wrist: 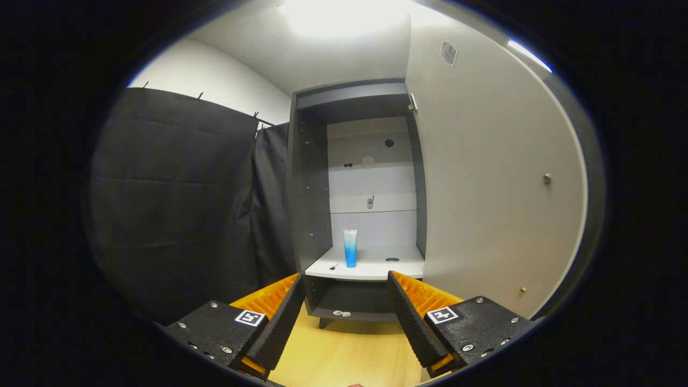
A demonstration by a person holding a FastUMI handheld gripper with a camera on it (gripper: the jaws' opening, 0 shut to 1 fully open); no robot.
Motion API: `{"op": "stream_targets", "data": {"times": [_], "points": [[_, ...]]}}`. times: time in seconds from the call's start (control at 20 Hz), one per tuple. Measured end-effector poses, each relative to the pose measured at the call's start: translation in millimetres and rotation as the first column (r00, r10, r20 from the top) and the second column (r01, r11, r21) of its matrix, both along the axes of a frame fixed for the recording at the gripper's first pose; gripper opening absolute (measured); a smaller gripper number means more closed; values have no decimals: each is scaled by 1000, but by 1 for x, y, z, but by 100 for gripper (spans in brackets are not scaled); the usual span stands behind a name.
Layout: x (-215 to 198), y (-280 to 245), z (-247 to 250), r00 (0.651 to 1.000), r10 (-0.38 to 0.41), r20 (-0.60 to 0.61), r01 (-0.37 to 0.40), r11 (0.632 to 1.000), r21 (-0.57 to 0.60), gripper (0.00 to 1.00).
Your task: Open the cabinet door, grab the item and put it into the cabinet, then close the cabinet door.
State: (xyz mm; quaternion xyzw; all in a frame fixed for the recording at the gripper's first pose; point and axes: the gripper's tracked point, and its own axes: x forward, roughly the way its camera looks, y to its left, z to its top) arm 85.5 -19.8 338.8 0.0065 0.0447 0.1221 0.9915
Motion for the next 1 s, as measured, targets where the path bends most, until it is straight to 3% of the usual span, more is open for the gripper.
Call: {"op": "stream_targets", "data": {"times": [0.45, 0.85, 1.0], "points": [[-66, -42, 16, 999, -10, 46, 13, 998, -65, 93], [-90, -113, 30, 989, -133, 64, 136, 989, -52, 94], [-91, -160, 45, 968, -232, 96, 237, 971, -40, 93]]}}
